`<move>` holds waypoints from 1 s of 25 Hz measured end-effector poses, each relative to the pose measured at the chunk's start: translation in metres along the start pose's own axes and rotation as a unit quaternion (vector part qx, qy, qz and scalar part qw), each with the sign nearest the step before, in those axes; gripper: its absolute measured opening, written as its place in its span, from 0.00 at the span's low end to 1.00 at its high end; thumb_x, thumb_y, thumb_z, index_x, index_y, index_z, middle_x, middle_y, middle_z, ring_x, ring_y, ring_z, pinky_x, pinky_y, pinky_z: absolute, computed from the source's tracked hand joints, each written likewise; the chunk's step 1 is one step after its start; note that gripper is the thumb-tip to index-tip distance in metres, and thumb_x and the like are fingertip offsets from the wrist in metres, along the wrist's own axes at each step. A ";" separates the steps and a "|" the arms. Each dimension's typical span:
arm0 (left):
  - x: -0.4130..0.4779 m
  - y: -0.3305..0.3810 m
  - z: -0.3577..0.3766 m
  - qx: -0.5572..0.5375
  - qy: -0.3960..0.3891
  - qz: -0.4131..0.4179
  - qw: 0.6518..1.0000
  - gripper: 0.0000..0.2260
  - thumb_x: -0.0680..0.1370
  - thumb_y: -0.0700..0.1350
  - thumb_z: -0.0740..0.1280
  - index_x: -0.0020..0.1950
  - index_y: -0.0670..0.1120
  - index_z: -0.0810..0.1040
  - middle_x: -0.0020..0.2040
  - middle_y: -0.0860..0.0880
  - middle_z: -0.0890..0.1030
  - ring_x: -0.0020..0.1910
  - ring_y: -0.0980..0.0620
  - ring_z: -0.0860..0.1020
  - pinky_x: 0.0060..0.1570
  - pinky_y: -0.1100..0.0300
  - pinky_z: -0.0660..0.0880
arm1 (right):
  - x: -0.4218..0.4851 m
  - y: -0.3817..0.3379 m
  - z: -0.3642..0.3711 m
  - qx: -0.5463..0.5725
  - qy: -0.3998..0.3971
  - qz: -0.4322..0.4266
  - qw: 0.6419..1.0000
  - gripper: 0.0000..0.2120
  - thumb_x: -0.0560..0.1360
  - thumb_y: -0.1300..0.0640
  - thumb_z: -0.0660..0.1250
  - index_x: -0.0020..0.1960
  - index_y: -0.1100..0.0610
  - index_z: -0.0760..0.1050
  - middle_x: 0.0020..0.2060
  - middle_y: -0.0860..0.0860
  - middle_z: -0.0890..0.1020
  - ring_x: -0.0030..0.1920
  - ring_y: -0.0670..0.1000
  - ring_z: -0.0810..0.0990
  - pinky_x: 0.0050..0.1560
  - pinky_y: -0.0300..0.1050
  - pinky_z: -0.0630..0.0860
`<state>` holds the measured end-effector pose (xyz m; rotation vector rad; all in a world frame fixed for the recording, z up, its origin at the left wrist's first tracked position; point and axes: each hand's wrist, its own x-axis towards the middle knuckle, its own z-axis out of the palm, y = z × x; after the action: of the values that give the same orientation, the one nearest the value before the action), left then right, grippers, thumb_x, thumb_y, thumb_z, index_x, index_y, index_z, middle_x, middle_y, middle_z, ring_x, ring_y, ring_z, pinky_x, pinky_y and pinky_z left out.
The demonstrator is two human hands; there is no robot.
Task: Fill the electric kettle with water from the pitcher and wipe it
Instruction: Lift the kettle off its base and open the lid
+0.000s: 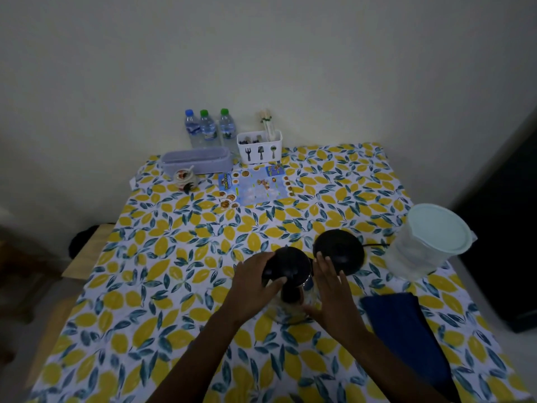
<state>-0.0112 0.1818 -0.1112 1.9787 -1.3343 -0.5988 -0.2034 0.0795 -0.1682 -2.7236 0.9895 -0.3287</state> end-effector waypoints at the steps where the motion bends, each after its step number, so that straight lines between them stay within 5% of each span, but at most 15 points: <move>1: 0.003 0.007 0.006 0.057 0.004 0.002 0.998 0.32 0.74 0.66 0.61 0.71 0.49 0.65 0.69 0.48 0.71 0.68 0.49 0.70 0.69 0.40 0.64 | -0.001 0.002 0.001 0.011 -0.003 -0.008 1.000 0.47 0.70 0.35 0.63 0.77 0.57 0.46 0.78 0.54 0.49 0.77 0.53 0.44 0.74 0.56 0.52; 4: 0.008 0.024 0.022 0.147 0.030 -0.040 0.988 0.37 0.72 0.71 0.55 0.73 0.49 0.62 0.73 0.49 0.68 0.73 0.49 0.64 0.74 0.40 0.49 | 0.000 0.000 0.003 0.048 -0.012 0.004 0.999 0.47 0.70 0.36 0.62 0.77 0.56 0.43 0.78 0.53 0.47 0.77 0.51 0.42 0.73 0.57 0.51; 7: 0.007 0.026 0.030 0.184 0.082 -0.040 0.979 0.36 0.72 0.70 0.50 0.72 0.49 0.64 0.70 0.49 0.72 0.70 0.48 0.67 0.72 0.39 0.53 | -0.001 -0.005 0.004 0.074 -0.012 0.020 0.997 0.44 0.71 0.36 0.58 0.77 0.56 0.44 0.78 0.52 0.46 0.77 0.49 0.41 0.73 0.54 0.48; 11: 0.006 0.028 0.034 0.205 0.100 -0.036 0.973 0.33 0.74 0.66 0.50 0.71 0.46 0.66 0.67 0.47 0.75 0.67 0.46 0.71 0.70 0.39 0.57 | -0.002 -0.004 0.002 0.120 0.001 0.021 0.993 0.45 0.72 0.42 0.67 0.77 0.53 0.44 0.78 0.49 0.45 0.76 0.48 0.40 0.72 0.52 0.48; 15: -0.001 0.041 0.020 0.026 0.145 -0.028 0.989 0.24 0.78 0.58 0.52 0.70 0.47 0.67 0.57 0.47 0.80 0.55 0.51 0.78 0.63 0.46 0.72 | -0.008 -0.006 0.003 0.120 0.005 0.022 0.993 0.47 0.70 0.43 0.69 0.77 0.53 0.44 0.78 0.51 0.48 0.77 0.51 0.45 0.73 0.52 0.55; 17: -0.010 0.038 0.008 -0.109 0.163 -0.025 0.980 0.19 0.81 0.52 0.53 0.70 0.51 0.67 0.56 0.56 0.78 0.49 0.66 0.77 0.52 0.64 0.77 | -0.008 -0.007 0.003 0.123 0.001 0.029 0.992 0.48 0.69 0.44 0.71 0.77 0.53 0.44 0.78 0.50 0.48 0.77 0.50 0.45 0.73 0.54 0.57; 19: -0.019 0.029 0.000 -0.209 0.157 -0.064 0.963 0.15 0.83 0.46 0.54 0.69 0.55 0.66 0.59 0.63 0.72 0.53 0.74 0.73 0.50 0.78 0.70 | -0.007 -0.007 0.004 0.144 0.001 0.042 0.989 0.49 0.69 0.46 0.73 0.77 0.53 0.45 0.78 0.48 0.47 0.77 0.49 0.45 0.72 0.57 0.59; 21: -0.027 0.014 -0.007 -0.280 0.141 -0.104 0.944 0.14 0.84 0.46 0.53 0.68 0.56 0.67 0.66 0.60 0.71 0.61 0.65 0.72 0.58 0.74 0.69 | -0.006 -0.009 0.005 0.145 0.001 0.048 0.988 0.50 0.68 0.47 0.74 0.77 0.54 0.45 0.78 0.48 0.46 0.77 0.50 0.46 0.71 0.58 0.62; 23: -0.033 0.001 -0.011 -0.324 0.126 -0.120 0.930 0.16 0.83 0.48 0.54 0.71 0.52 0.69 0.71 0.52 0.72 0.67 0.55 0.71 0.67 0.56 0.70 | -0.007 -0.011 0.006 0.154 -0.001 0.050 0.987 0.52 0.67 0.48 0.76 0.77 0.54 0.45 0.78 0.49 0.46 0.77 0.51 0.48 0.70 0.58 0.64; 25: -0.039 -0.003 -0.016 -0.349 0.135 -0.134 0.918 0.15 0.83 0.49 0.54 0.69 0.52 0.71 0.69 0.51 0.74 0.68 0.51 0.71 0.68 0.49 0.69 | -0.008 -0.014 0.006 0.158 0.002 0.049 0.986 0.53 0.66 0.51 0.77 0.77 0.53 0.44 0.78 0.48 0.45 0.77 0.52 0.49 0.69 0.58 0.65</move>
<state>-0.0130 0.2234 -0.1028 1.5677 -0.5586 -0.7645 -0.1988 0.0958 -0.1708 -2.3818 0.9753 -0.4332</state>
